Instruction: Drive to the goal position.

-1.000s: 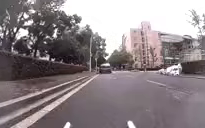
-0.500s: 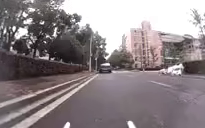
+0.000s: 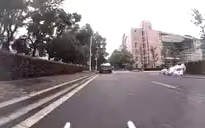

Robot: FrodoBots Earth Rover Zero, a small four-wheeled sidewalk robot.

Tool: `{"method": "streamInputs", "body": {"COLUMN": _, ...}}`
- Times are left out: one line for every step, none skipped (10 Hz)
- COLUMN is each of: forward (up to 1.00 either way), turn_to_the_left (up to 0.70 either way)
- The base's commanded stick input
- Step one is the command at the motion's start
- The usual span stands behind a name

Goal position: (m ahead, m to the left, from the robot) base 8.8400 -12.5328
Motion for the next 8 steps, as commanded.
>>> {"method": "streamInputs", "body": {"forward": 0.45, "turn_to_the_left": 0.00}}
{"method": "streamInputs", "body": {"forward": 0.45, "turn_to_the_left": 0.00}}
{"method": "streamInputs", "body": {"forward": 0.45, "turn_to_the_left": 0.00}}
{"method": "streamInputs", "body": {"forward": 0.45, "turn_to_the_left": 0.00}}
{"method": "streamInputs", "body": {"forward": 0.45, "turn_to_the_left": 0.00}}
{"method": "streamInputs", "body": {"forward": 0.45, "turn_to_the_left": 0.00}}
{"method": "streamInputs", "body": {"forward": 0.45, "turn_to_the_left": 0.00}}
{"method": "streamInputs", "body": {"forward": 0.45, "turn_to_the_left": 0.00}}
